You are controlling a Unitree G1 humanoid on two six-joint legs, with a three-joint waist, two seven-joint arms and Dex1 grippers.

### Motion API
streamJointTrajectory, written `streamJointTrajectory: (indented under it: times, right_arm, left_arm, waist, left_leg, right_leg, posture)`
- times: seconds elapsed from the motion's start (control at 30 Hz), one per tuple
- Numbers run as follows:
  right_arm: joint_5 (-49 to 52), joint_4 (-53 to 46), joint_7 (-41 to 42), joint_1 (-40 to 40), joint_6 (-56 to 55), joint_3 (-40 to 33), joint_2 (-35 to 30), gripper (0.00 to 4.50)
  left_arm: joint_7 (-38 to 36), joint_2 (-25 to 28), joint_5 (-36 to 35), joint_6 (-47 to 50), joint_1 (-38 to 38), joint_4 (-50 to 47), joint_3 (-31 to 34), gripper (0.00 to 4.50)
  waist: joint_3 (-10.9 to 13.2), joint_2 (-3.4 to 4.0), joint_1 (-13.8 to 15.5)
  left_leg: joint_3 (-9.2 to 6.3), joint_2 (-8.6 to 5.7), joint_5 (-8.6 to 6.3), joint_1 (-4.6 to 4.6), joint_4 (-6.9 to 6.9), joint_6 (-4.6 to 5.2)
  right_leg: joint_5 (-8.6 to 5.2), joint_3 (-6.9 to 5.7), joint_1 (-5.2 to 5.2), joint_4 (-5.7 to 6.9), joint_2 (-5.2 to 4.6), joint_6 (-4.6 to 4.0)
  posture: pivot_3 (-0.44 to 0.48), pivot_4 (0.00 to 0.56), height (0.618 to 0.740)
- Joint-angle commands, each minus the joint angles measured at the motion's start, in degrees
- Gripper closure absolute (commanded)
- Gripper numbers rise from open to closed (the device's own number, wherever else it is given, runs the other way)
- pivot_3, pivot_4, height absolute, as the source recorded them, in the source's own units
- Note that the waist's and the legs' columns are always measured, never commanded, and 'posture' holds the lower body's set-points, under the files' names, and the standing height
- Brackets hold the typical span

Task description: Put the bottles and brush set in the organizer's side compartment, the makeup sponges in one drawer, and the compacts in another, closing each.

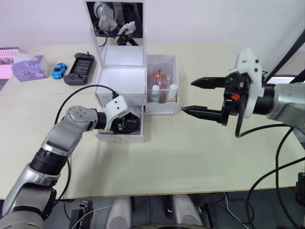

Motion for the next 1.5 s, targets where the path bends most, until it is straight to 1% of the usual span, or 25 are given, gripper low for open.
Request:
streamJointTrajectory:
  times: [0.03,0.13,0.2,0.23,0.27,0.37,0.43,0.5,0.57,0.63,0.73,0.83,0.9,0.97,1.0,1.03,1.1,1.17,1.2,1.23,1.3,1.37,1.4,1.43,1.5]
  right_arm:
    - [0.72,-0.88,-0.67,-0.88,-0.05,-1.06,-0.44,0.00]
    - [0.74,-1.05,-0.98,-0.66,-0.03,-1.03,-0.29,0.00]
    - [0.69,-1.05,-1.16,-0.40,-0.18,-0.98,-0.24,0.00]
    - [0.71,-1.07,-1.25,-0.29,-0.23,-0.98,-0.22,0.00]
    - [0.72,-1.09,-1.28,-0.21,-0.30,-0.98,-0.23,0.00]
    - [0.64,-1.02,-1.11,0.02,-0.55,-1.02,-0.35,0.00]
    - [0.95,-0.85,-0.65,-0.16,-0.26,-1.30,-0.91,0.00]
    - [1.08,-0.55,-0.26,-0.52,-0.30,-1.61,-1.33,0.00]
    - [1.42,-0.28,0.29,-0.98,-0.51,-1.78,-1.52,0.00]
    - [1.79,0.38,1.35,-1.58,-1.09,-1.43,-1.33,0.00]
    - [1.59,1.27,2.80,-1.89,-1.77,-0.69,-1.23,0.00]
    - [2.02,1.51,7.17,-0.73,-1.86,0.21,-3.01,0.00]
    - [2.39,1.12,9.65,0.07,-1.94,0.60,-3.99,0.00]
    - [2.50,0.28,11.34,0.88,-2.27,1.59,-4.03,0.00]
    - [2.46,0.10,11.60,0.96,-2.42,2.33,-3.51,0.00]
    - [2.24,0.11,11.70,0.88,-2.58,2.93,-3.09,0.00]
    - [1.71,0.62,11.59,0.30,-3.05,3.91,-2.17,0.00]
    - [1.26,1.32,12.05,-0.36,-3.48,4.77,-1.72,0.00]
    - [0.87,1.70,12.30,-0.69,-3.70,5.23,-1.51,0.00]
    - [0.23,2.18,12.60,-1.08,-4.13,5.85,-1.32,0.00]
    - [-1.05,3.14,12.85,-1.86,-4.96,6.81,-1.02,0.00]
    - [-1.73,3.63,12.93,-2.35,-5.34,7.17,-0.81,0.00]
    - [-1.90,3.79,12.99,-2.53,-5.43,7.26,-0.77,0.00]
    - [-2.00,3.84,13.02,-2.61,-5.51,7.29,-0.79,0.00]
    - [-2.09,3.89,12.98,-2.68,-5.60,7.34,-0.81,0.00]
  left_arm:
    - [-0.33,-0.49,0.61,-0.92,-1.37,-0.40,0.60,1.87]
    - [-0.48,-1.05,0.45,-0.33,-1.67,-0.05,1.07,1.87]
    - [-0.36,-1.34,0.48,-0.06,-2.22,0.41,1.48,0.80]
    - [-0.56,-1.45,0.08,0.21,-2.49,0.45,1.82,0.48]
    - [-0.74,-1.50,-0.30,0.44,-2.70,0.38,2.12,0.05]
    - [-2.55,-0.84,-2.00,1.01,-3.02,-1.08,3.14,0.05]
    - [-5.78,1.14,-3.98,0.91,-2.51,-3.50,4.46,0.05]
    - [-7.00,2.61,-5.64,1.67,-2.28,-4.98,6.22,0.05]
    - [-8.25,4.49,-7.43,1.83,-1.96,-6.11,8.84,0.05]
    - [-10.92,7.85,-11.96,3.69,-0.49,-8.00,14.25,0.05]
    - [-12.78,10.89,-17.65,8.27,1.64,-9.97,19.00,0.05]
    - [-14.63,14.44,-25.62,15.04,8.74,-13.66,26.75,0.05]
    - [-13.64,14.80,-30.01,19.01,13.19,-15.71,30.84,0.05]
    - [-10.79,12.97,-31.76,20.79,20.29,-16.89,34.55,0.05]
    - [-10.39,12.19,-31.05,19.74,25.97,-18.58,36.02,0.05]
    - [-9.74,11.30,-31.43,19.51,30.08,-20.10,37.50,0.05]
    - [-7.19,9.26,-31.46,18.73,35.78,-22.43,39.51,0.05]
    - [-6.18,7.93,-30.79,17.13,40.84,-24.60,40.20,0.55]
    - [-5.25,6.96,-29.65,15.45,42.77,-24.98,40.09,0.92]
    - [-4.68,6.17,-27.69,12.80,44.92,-25.17,39.39,1.42]
    - [-1.22,3.10,-24.51,8.52,46.83,-24.34,38.15,2.50]
    - [1.09,0.69,-22.87,5.88,47.53,-23.96,37.20,3.50]
    - [2.35,-0.86,-22.48,4.93,47.54,-23.98,36.58,4.09]
    - [3.38,-2.14,-22.36,4.29,47.63,-24.22,35.94,4.49]
    - [5.59,-4.51,-21.64,2.78,47.57,-24.65,34.47,4.49]
  waist:
    - [0.00,0.00,-0.01]
    - [0.00,0.00,0.00]
    - [0.00,0.00,-0.01]
    - [0.00,0.00,0.00]
    - [0.00,0.00,0.00]
    - [0.00,0.00,0.01]
    - [0.00,0.00,-0.01]
    - [0.00,0.00,-0.01]
    - [0.00,0.01,-0.10]
    - [0.00,0.01,-0.31]
    - [0.00,0.02,-0.38]
    - [0.01,0.03,-0.31]
    - [0.01,0.03,-0.28]
    - [0.01,0.03,-0.24]
    - [0.01,0.03,-0.20]
    - [0.00,0.05,-0.40]
    - [0.01,0.01,-0.33]
    - [0.01,-0.01,-0.13]
    - [0.00,0.01,0.00]
    - [0.00,0.01,0.09]
    - [-0.01,0.04,0.06]
    - [-0.01,0.02,0.01]
    - [-0.02,0.02,0.01]
    - [-0.01,0.02,0.03]
    - [-0.02,0.02,0.02]
  left_leg:
    - [0.00,0.00,0.00,0.00,0.00,0.00]
    - [0.00,0.00,0.00,0.00,0.01,0.00]
    - [0.00,0.00,0.00,0.00,0.01,0.00]
    - [0.00,0.00,0.00,0.00,0.01,0.00]
    - [0.00,0.00,0.00,0.00,0.01,0.00]
    - [0.00,0.00,0.00,0.00,0.01,0.00]
    - [0.00,0.00,0.00,-0.01,0.00,0.00]
    - [0.00,0.00,0.00,-0.02,-0.01,0.00]
    - [-0.01,0.00,0.00,-0.01,-0.01,0.00]
    - [-0.01,0.02,0.00,0.01,-0.01,0.00]
    - [0.00,0.04,0.00,0.05,-0.03,0.01]
    - [0.00,0.04,0.00,0.05,-0.03,0.00]
    - [0.01,0.04,0.00,0.04,-0.04,0.00]
    - [0.01,0.04,0.00,0.02,-0.05,0.00]
    - [0.01,0.03,0.00,0.03,-0.03,0.00]
    - [0.01,0.04,0.00,0.02,-0.04,0.01]
    - [0.07,0.04,-0.01,0.09,-0.06,0.01]
    - [0.04,0.07,-0.01,0.08,0.00,0.01]
    - [0.00,0.07,-0.01,0.07,0.02,0.00]
    - [0.00,0.06,-0.01,0.07,0.04,0.00]
    - [0.00,0.04,-0.01,0.07,0.10,-0.01]
    - [0.03,0.02,-0.02,0.07,0.12,-0.02]
    - [0.04,0.02,-0.02,0.06,0.16,-0.02]
    - [0.04,0.01,-0.02,0.04,0.17,-0.02]
    - [0.05,0.00,-0.02,0.01,0.17,-0.02]
  right_leg:
    - [0.00,0.00,0.00,0.00,0.00,0.00]
    - [0.00,0.00,0.00,0.00,0.00,0.00]
    - [0.00,0.00,0.00,0.00,0.00,0.00]
    - [0.00,0.00,0.00,0.00,0.00,0.00]
    - [0.00,0.00,0.00,0.01,0.00,0.00]
    - [0.00,0.00,0.00,0.01,0.00,0.00]
    - [0.00,0.00,0.00,0.00,0.00,0.00]
    - [-0.01,0.00,0.00,-0.01,0.00,0.01]
    - [-0.01,0.00,0.00,-0.01,0.00,0.01]
    - [-0.01,0.00,-0.01,0.00,0.02,0.00]
    - [-0.01,0.00,-0.01,0.03,0.02,0.00]
    - [-0.02,-0.01,-0.01,0.01,0.01,0.01]
    - [-0.03,0.00,-0.01,-0.02,0.00,0.02]
    - [-0.03,0.00,-0.01,-0.04,-0.02,0.03]
    - [-0.04,-0.01,-0.01,-0.02,-0.02,0.04]
    - [-0.04,-0.01,-0.01,-0.03,-0.02,0.04]
    - [-0.04,0.00,0.00,0.00,-0.06,0.03]
    - [-0.03,-0.02,-0.03,0.03,-0.03,0.01]
    - [-0.03,-0.03,-0.04,0.00,-0.01,0.02]
    - [-0.03,-0.03,-0.02,0.00,-0.03,0.02]
    - [-0.06,-0.03,-0.01,-0.04,-0.05,0.06]
    - [-0.05,-0.02,0.00,-0.09,-0.11,0.05]
    - [-0.05,-0.02,0.02,-0.11,-0.11,0.05]
    - [-0.05,-0.02,0.02,-0.11,-0.12,0.04]
    - [-0.01,-0.01,0.01,-0.11,-0.13,-0.01]
  posture:
    - [0.000,0.150,0.740]
    - [0.000,0.150,0.740]
    - [0.000,0.150,0.740]
    - [0.000,0.150,0.740]
    - [0.000,0.150,0.740]
    - [0.000,0.150,0.740]
    - [0.000,0.150,0.740]
    - [0.000,0.150,0.740]
    - [0.000,0.150,0.740]
    - [0.000,0.150,0.740]
    - [0.000,0.150,0.740]
    - [0.000,0.150,0.740]
    - [0.000,0.150,0.740]
    - [0.000,0.150,0.740]
    - [0.000,0.150,0.740]
    - [0.000,0.150,0.740]
    - [0.000,0.150,0.740]
    - [0.000,0.150,0.740]
    - [0.000,0.150,0.740]
    - [0.000,0.150,0.740]
    - [0.000,0.150,0.740]
    - [0.000,0.150,0.740]
    - [0.000,0.150,0.740]
    - [0.000,0.150,0.740]
    - [0.000,0.150,0.740]
